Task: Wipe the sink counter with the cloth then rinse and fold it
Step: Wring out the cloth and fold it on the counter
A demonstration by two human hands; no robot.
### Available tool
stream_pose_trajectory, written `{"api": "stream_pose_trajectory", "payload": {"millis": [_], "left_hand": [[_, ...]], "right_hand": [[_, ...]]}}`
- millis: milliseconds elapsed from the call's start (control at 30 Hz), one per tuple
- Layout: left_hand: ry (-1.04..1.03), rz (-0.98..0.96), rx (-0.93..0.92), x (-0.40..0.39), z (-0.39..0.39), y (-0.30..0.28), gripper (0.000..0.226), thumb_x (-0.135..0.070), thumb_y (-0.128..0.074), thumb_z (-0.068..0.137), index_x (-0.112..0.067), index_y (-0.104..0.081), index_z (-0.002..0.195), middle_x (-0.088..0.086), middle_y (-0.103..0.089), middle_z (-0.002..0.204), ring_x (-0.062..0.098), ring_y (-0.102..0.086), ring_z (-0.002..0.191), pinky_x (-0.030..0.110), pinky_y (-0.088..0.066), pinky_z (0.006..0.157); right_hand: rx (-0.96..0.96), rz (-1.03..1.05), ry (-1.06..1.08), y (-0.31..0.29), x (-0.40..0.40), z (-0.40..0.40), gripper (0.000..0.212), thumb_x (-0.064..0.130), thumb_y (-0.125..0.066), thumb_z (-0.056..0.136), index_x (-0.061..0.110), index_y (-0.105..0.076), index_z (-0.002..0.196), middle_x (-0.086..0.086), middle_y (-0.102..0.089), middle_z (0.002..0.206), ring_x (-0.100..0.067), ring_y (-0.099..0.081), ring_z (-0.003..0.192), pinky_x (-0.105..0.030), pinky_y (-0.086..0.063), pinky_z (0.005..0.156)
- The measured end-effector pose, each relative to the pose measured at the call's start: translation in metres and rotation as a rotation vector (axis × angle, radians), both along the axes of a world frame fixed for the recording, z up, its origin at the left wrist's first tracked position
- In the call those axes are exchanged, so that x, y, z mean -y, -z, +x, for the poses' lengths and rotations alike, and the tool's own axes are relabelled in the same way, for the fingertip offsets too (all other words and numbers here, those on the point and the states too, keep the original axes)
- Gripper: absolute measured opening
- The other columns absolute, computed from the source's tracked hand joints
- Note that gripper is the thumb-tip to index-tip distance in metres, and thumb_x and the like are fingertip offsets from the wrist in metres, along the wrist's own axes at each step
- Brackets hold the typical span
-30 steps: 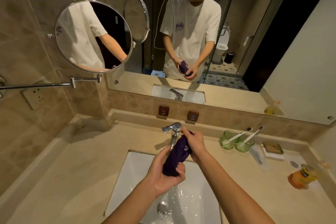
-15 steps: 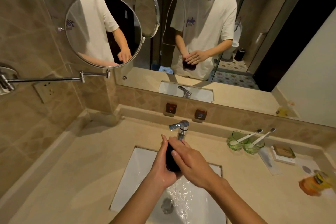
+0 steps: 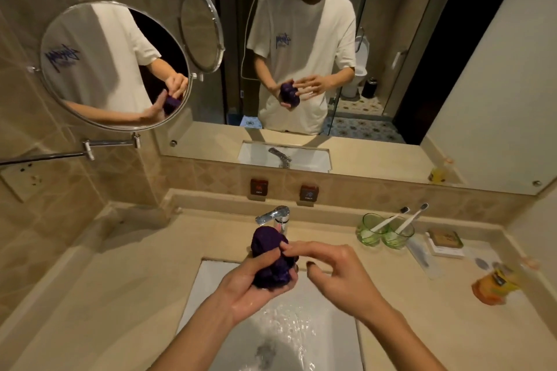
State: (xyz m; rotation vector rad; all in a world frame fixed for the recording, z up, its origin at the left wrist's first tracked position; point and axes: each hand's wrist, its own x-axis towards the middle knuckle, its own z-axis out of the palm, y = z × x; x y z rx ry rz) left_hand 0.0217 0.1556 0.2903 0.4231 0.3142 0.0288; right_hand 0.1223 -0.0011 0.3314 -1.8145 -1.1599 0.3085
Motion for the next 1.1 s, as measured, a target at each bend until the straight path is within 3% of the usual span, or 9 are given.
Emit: {"api": "stream_pose_trajectory", "payload": {"millis": [133,233,300,367,467,600,800,933,1100], "left_hand": [[0.154,0.213,0.064,-0.009,0.0,-0.036,0.078,0.013,-0.094,0.036,-0.004,-0.073,0.109,0.026,-0.07,0.095,0.032,-0.069,0.076,0.041,-0.061,0.064],[0.159,0.127,0.071,-0.022,0.005,-0.057,0.066,0.016,-0.094,0.022,0.0,-0.077,0.083,0.021,-0.07,0.081,0.026,-0.069,0.062,0.025,-0.052,0.047],[0.174,0.11,0.07,-0.033,0.01,-0.069,0.072,0.011,-0.098,0.02,-0.002,-0.075,0.087,0.018,-0.069,0.082,0.024,-0.068,0.062,0.024,-0.051,0.047],[0.311,0.121,0.078,-0.041,0.012,-0.083,0.069,0.002,-0.102,0.027,-0.005,-0.077,0.091,0.014,-0.069,0.085,0.022,-0.069,0.068,0.024,-0.053,0.051],[0.59,0.37,0.137,-0.055,0.016,-0.106,0.054,-0.012,-0.1,0.047,-0.012,-0.081,0.098,0.01,-0.074,0.09,0.02,-0.072,0.079,0.02,-0.053,0.061],[0.892,0.537,0.077,-0.083,0.028,-0.138,0.052,-0.018,-0.099,0.052,-0.012,-0.08,0.1,0.007,-0.074,0.095,0.016,-0.071,0.087,0.019,-0.058,0.073],[1.36,0.672,0.06,-0.097,0.043,-0.158,0.032,-0.024,-0.09,0.072,-0.018,-0.071,0.096,-0.002,-0.069,0.095,0.008,-0.057,0.083,0.01,-0.047,0.059],[1.14,0.671,-0.119,-0.107,0.051,-0.159,0.029,0.0,-0.083,0.07,-0.003,-0.066,0.094,0.008,-0.065,0.084,0.01,-0.057,0.069,0.013,-0.046,0.05],[1.034,0.921,-0.289,-0.104,0.059,-0.148,0.015,0.003,-0.071,0.081,-0.004,-0.059,0.086,0.01,-0.059,0.075,0.012,-0.048,0.062,0.015,-0.042,0.047]], "right_hand": [[0.662,-0.013,-0.117,-0.024,-0.01,0.008,0.075,-0.011,-0.054,0.068,0.013,-0.055,0.138,-0.002,-0.058,0.143,-0.017,-0.051,0.133,-0.043,-0.039,0.116],[1.074,-0.285,-0.186,-0.034,-0.021,0.012,0.117,-0.005,-0.075,0.066,0.013,-0.009,0.161,-0.014,-0.005,0.17,-0.028,-0.007,0.156,-0.053,-0.022,0.124],[1.216,-0.286,-0.23,-0.043,-0.025,0.02,0.116,0.002,-0.073,0.076,0.018,0.003,0.162,-0.009,0.012,0.17,-0.028,0.005,0.157,-0.058,-0.016,0.124],[1.326,-0.131,-0.294,-0.05,-0.033,0.028,0.095,0.01,-0.069,0.09,0.019,-0.008,0.162,-0.006,0.001,0.171,-0.03,-0.001,0.157,-0.06,-0.015,0.123],[1.302,0.188,-0.334,-0.058,-0.049,0.038,0.063,0.014,-0.065,0.099,0.016,-0.032,0.152,-0.01,-0.028,0.164,-0.034,-0.024,0.153,-0.061,-0.027,0.12],[1.321,0.286,-0.371,-0.076,-0.062,0.043,0.053,0.011,-0.062,0.101,0.014,-0.036,0.146,-0.016,-0.029,0.156,-0.036,-0.029,0.149,-0.061,-0.03,0.118],[1.268,0.3,-0.247,-0.082,-0.08,0.024,0.049,0.011,-0.056,0.104,0.002,-0.033,0.147,-0.032,-0.038,0.152,-0.043,-0.04,0.143,-0.054,-0.035,0.118],[1.135,0.257,-0.11,-0.08,-0.095,0.031,0.051,0.014,-0.059,0.103,-0.009,-0.036,0.142,-0.033,-0.057,0.134,-0.039,-0.054,0.126,-0.041,-0.045,0.111],[1.142,0.126,-0.095,-0.058,-0.106,0.049,0.035,0.015,-0.072,0.088,-0.008,-0.062,0.113,-0.018,-0.065,0.092,-0.028,-0.057,0.078,-0.036,-0.053,0.058]]}}
